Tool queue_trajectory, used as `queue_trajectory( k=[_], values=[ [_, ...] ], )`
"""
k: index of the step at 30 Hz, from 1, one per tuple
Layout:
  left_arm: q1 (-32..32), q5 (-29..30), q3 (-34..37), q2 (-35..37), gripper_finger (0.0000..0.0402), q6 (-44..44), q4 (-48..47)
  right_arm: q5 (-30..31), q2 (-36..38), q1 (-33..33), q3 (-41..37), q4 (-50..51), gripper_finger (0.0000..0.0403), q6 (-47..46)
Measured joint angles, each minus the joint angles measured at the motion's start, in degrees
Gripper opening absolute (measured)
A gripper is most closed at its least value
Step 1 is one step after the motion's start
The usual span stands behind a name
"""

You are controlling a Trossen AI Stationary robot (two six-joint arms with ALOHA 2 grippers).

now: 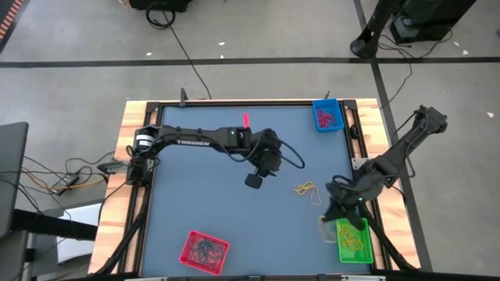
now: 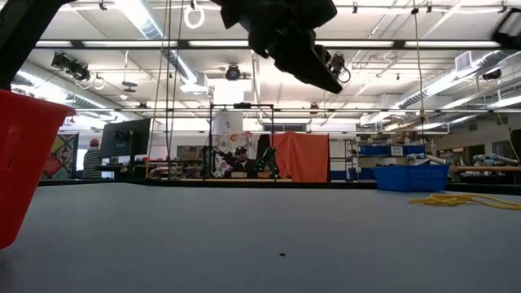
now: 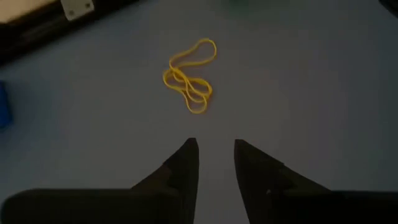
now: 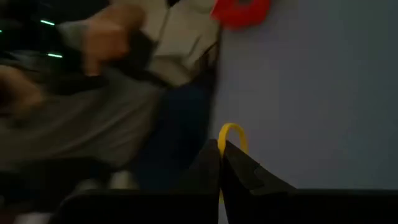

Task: Sort rubber bands into baskets
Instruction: Put the yellow rubber band into the green bin

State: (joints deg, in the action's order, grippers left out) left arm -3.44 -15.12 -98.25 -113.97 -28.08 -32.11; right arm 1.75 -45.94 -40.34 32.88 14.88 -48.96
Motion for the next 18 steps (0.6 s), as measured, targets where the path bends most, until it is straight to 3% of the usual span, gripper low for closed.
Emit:
queue_trajectory(
  k=[6, 13, 18],
  values=[
    [0.06, -0.03, 5.06, 0.02, 0.0108, 0.01, 9.27, -9.2, 2.72, -5.89, 0.0, 1.86, 0.0012, -17.46],
    [0.17, -0.02, 9.55, 0.02, 0.0108, 0.19, 11.19, -6.06, 0.05, -15.12, 0.0, 3.85, 0.0007, -37.56],
    [0.17, -0.01, 9.74, 0.02, 0.0108, 0.2, 9.41, -11.57, -4.32, -19.5, 0.0, 3.85, 0.0009, -50.38]
  ],
)
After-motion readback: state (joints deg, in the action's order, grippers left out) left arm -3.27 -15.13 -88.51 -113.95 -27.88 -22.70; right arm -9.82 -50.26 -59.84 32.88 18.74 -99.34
